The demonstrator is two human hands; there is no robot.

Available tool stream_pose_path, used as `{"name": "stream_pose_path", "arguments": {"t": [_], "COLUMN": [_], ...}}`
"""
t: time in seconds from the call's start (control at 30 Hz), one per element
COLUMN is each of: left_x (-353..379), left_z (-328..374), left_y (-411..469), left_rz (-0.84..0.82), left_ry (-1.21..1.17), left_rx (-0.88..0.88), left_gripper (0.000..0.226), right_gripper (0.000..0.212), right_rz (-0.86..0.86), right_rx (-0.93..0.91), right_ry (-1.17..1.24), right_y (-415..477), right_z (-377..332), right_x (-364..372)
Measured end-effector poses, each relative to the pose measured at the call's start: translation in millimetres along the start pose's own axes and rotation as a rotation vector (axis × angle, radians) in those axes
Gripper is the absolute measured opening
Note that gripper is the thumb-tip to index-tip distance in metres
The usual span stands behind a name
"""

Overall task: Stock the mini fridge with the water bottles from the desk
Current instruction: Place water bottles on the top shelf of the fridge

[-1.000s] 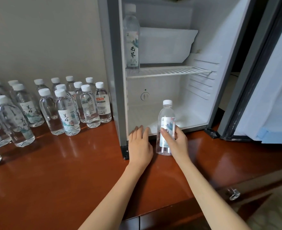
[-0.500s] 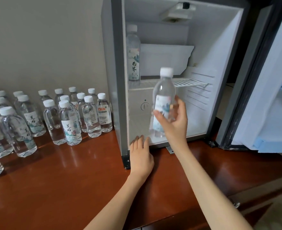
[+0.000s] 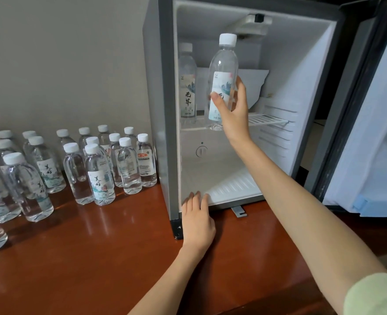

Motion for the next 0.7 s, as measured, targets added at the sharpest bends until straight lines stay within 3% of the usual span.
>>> {"name": "stream_pose_path", "arguments": {"t": [0.4,0.7], "left_x": [3.1,1.1], "left_z": [-3.5,-3.6], "left_y": [0.3,-1.5], "left_rz": [-0.001,-0.002], "left_ry": [-0.011,-0.049], "left_rx": [0.013,0.013], "left_gripper": [0.060,0.061], "right_gripper": [0.063,0.074], "right_rz": [-0.219,-0.334], "right_rx": [0.103,0.161], "right_ry": [-0.084,-0.268], "right_y": [3.8,9.1], "right_z": [26.5,23.1], "right_x": [5.0,-3.4]}}
Point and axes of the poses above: each hand's wrist, its own y-axis towards the middle knuckle, its own x-axis out of the palm, z = x × y, the point moved 2 cm from there along y, towards the middle knuckle, and after that the axes turned 14 degrees about -x, right-handed, at the moved point
